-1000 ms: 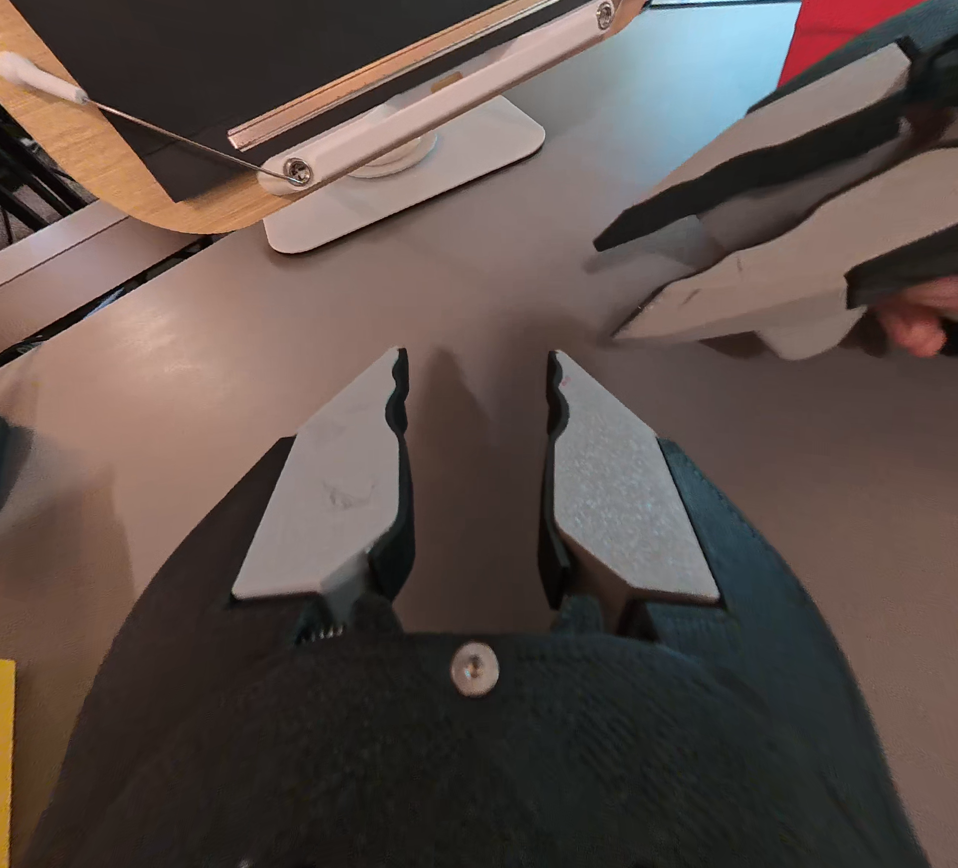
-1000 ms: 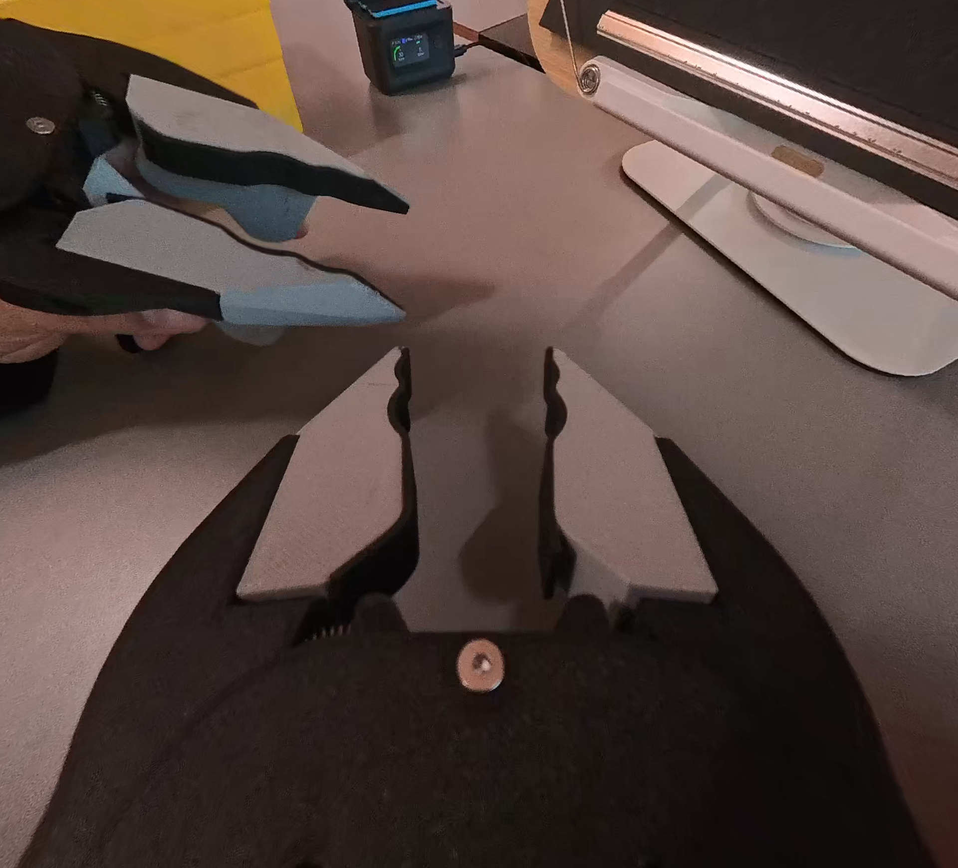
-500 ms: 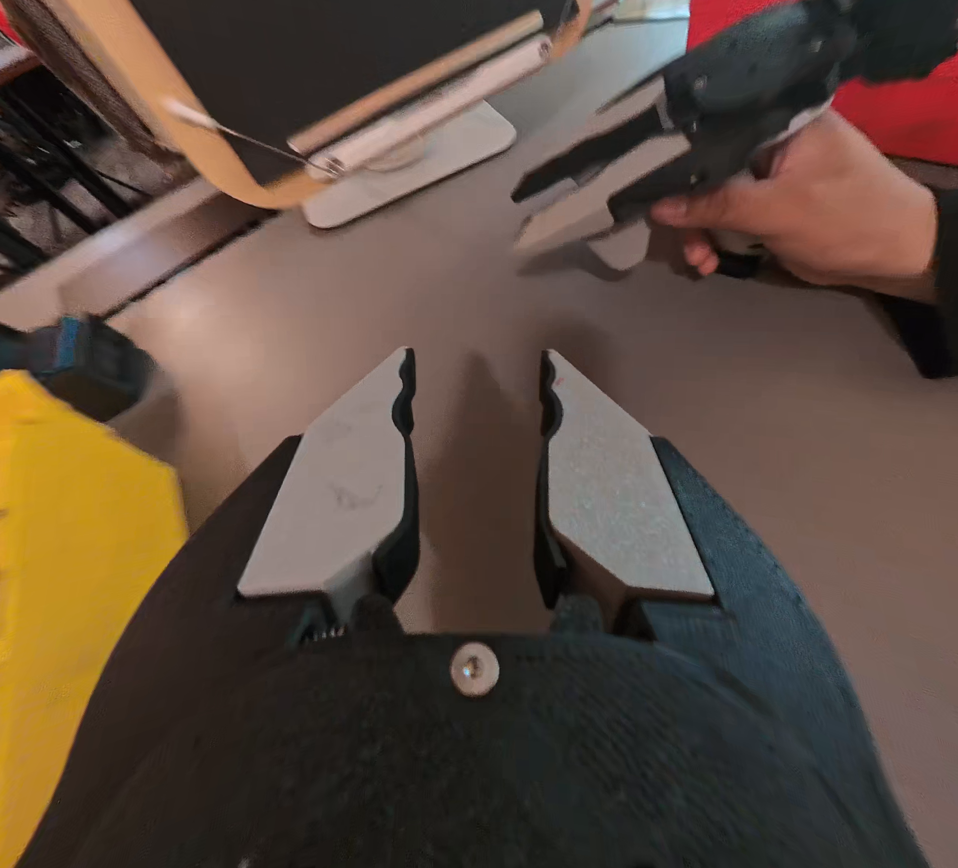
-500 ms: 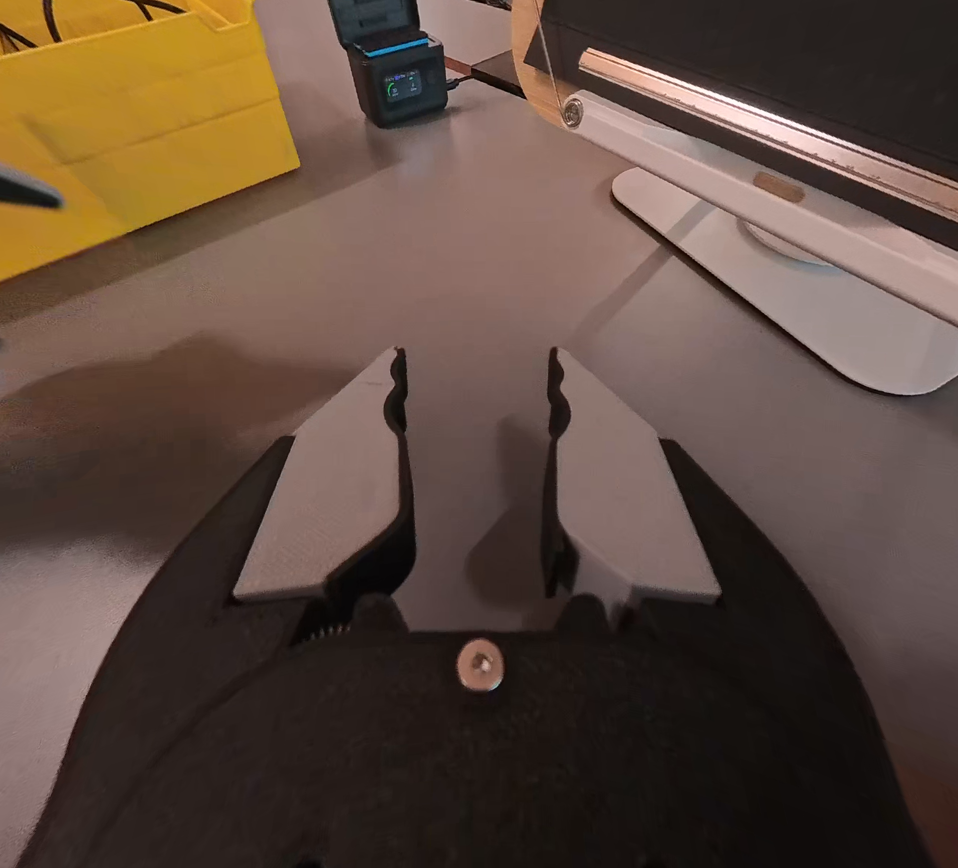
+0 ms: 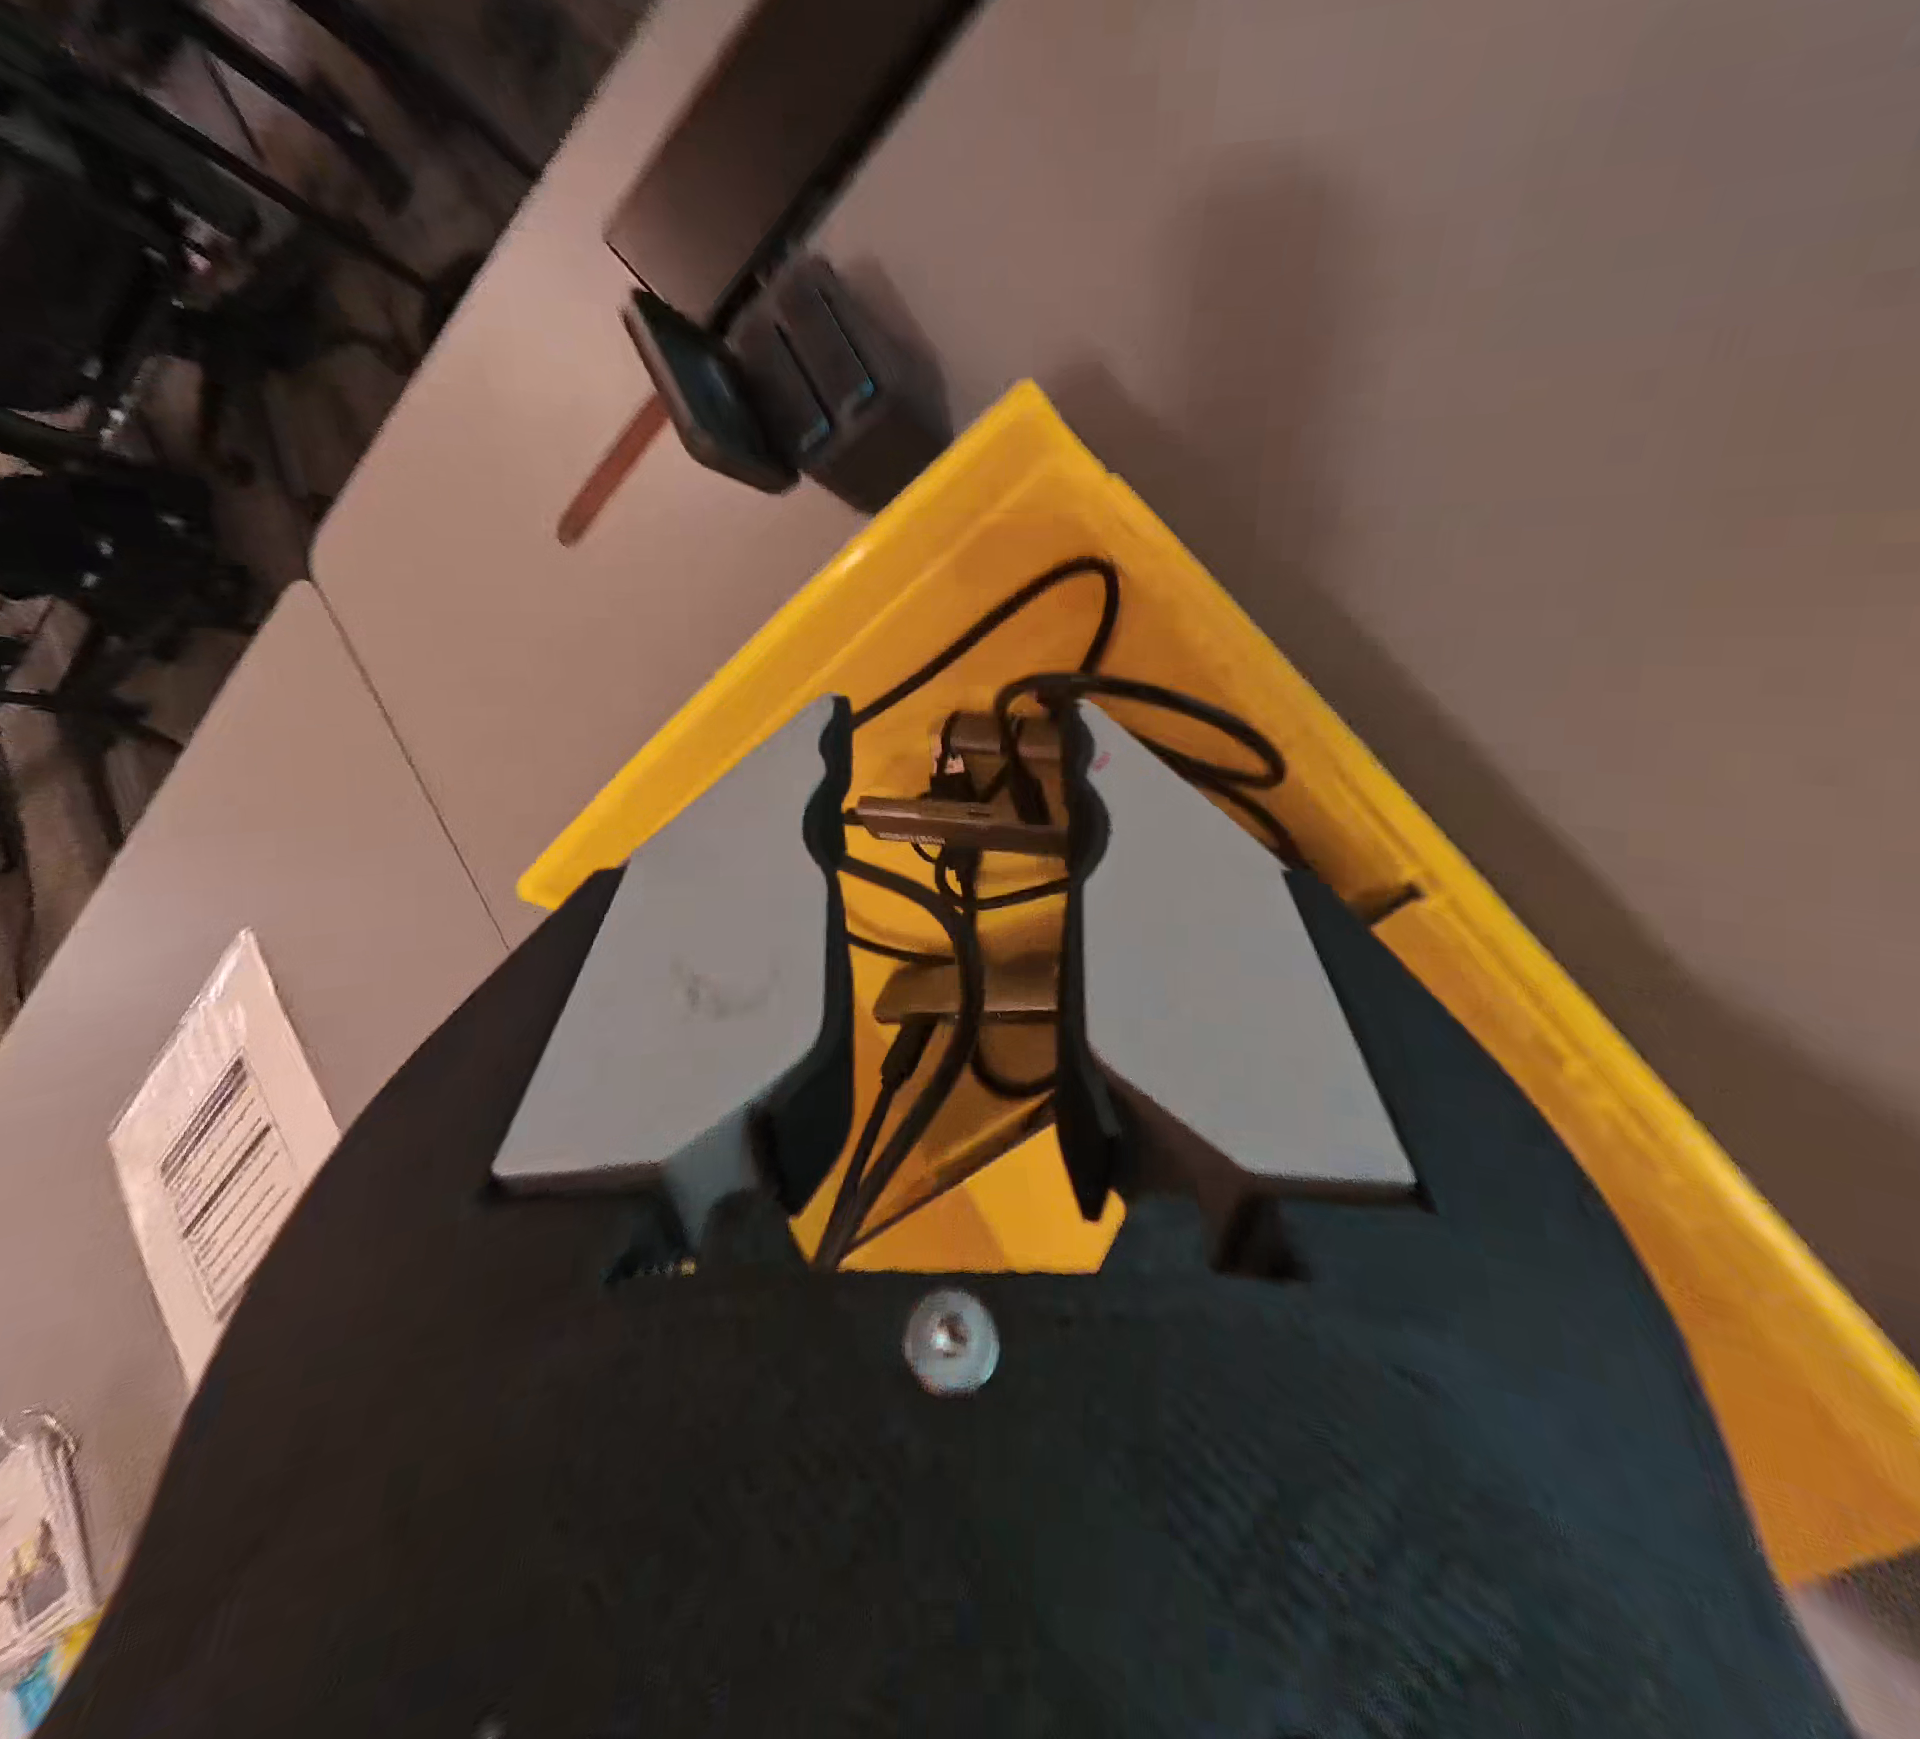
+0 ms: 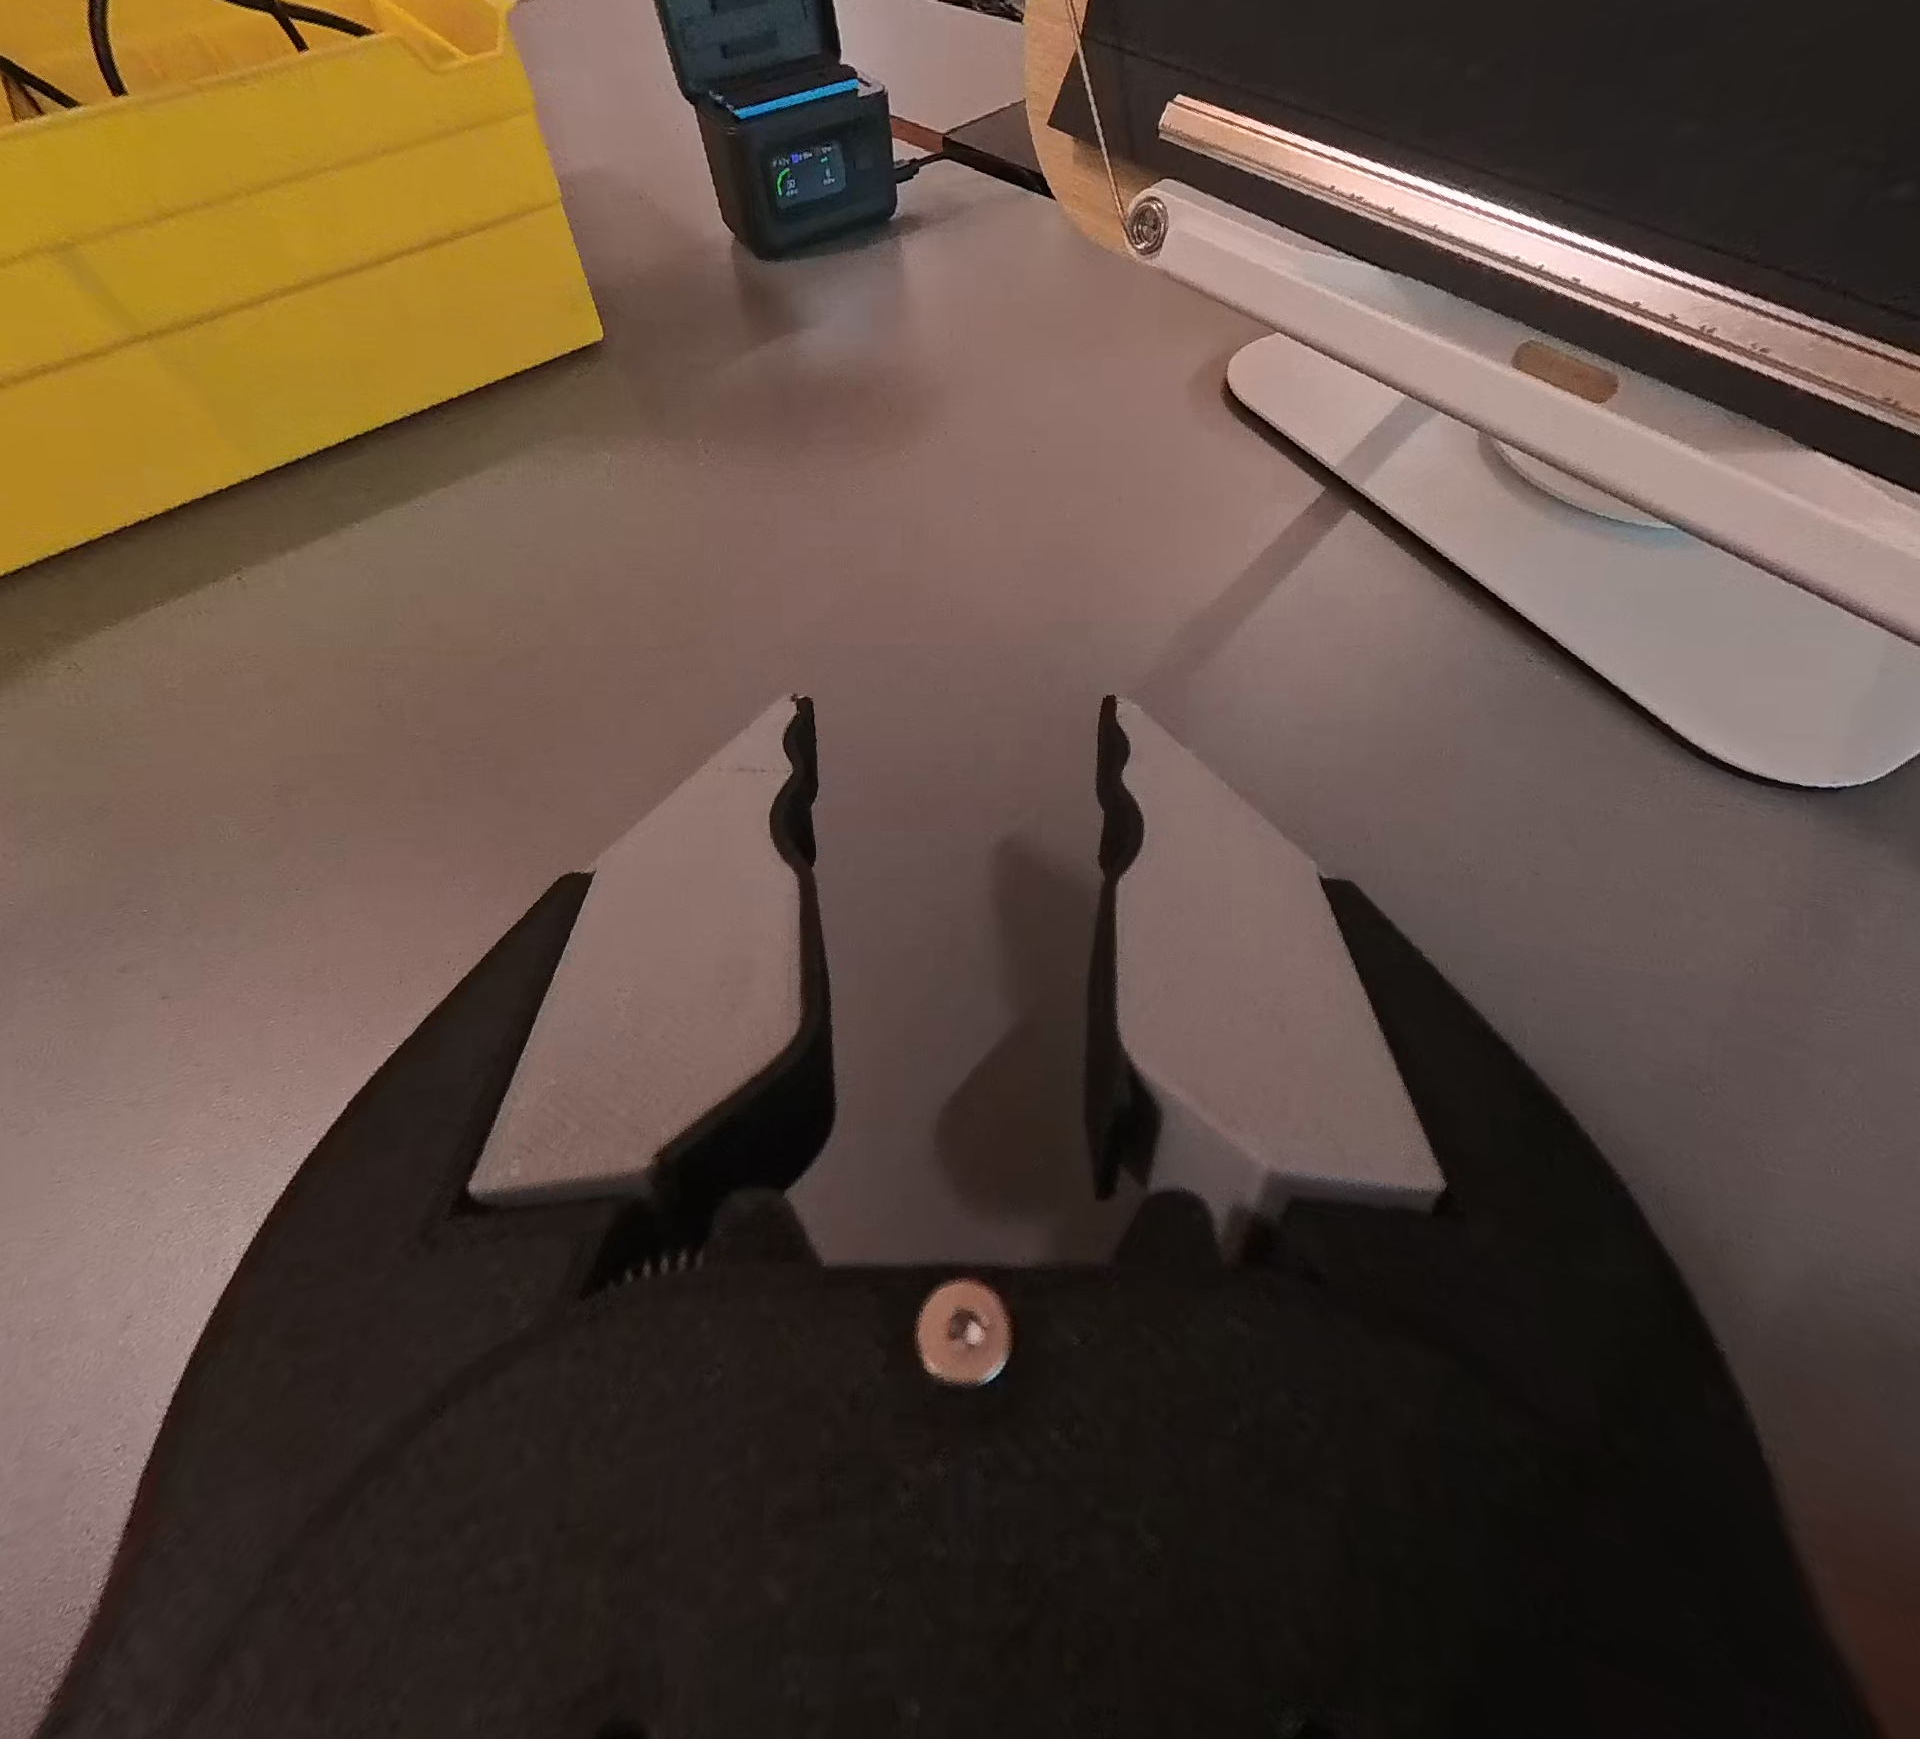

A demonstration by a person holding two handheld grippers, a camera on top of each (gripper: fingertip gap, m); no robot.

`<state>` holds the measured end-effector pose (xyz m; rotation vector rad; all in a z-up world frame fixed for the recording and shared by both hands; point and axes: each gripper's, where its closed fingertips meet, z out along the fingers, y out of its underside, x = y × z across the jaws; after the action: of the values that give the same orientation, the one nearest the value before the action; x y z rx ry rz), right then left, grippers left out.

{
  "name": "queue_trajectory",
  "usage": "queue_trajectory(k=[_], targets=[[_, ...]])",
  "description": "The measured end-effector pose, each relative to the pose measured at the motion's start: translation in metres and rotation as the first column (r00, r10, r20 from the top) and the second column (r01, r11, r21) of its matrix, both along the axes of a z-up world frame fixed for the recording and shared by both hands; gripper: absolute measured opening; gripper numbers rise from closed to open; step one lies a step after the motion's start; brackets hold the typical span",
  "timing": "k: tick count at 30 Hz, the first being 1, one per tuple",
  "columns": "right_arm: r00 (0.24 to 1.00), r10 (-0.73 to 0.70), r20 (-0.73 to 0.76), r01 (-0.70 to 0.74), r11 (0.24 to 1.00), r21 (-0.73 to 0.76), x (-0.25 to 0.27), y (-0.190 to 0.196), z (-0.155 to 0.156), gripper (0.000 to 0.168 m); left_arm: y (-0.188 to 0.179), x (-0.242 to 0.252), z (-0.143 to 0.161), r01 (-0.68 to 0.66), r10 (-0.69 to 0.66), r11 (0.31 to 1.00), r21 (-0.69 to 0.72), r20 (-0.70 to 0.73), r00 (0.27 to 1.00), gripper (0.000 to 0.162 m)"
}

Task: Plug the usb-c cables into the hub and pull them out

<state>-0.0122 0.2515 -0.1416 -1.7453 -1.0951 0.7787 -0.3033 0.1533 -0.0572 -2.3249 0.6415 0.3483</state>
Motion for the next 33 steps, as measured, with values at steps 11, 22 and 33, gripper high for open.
queue_trajectory(k=[11,22,33], targets=[[1.000,0.006,-0.007,-0.007,1.000,-0.028,0.000,0.000,-0.001,0.051,0.021,-0.008,-0.057,0.015,-0.023,0.992,-0.124,-0.061,0.998,0.001],[1.000,0.011,0.010,-0.011,1.000,0.005,-0.002,-0.002,-0.001,0.050,0.012,-0.031,0.045,-0.128,0.142,0.980,0.154,-0.083,0.986,0.001],[0.999,0.022,-0.028,-0.022,1.000,0.002,-0.002,-0.004,0.005,0.052,0.020,0.033,0.223,-0.077,0.144,0.824,0.561,-0.075,0.987,0.001]])
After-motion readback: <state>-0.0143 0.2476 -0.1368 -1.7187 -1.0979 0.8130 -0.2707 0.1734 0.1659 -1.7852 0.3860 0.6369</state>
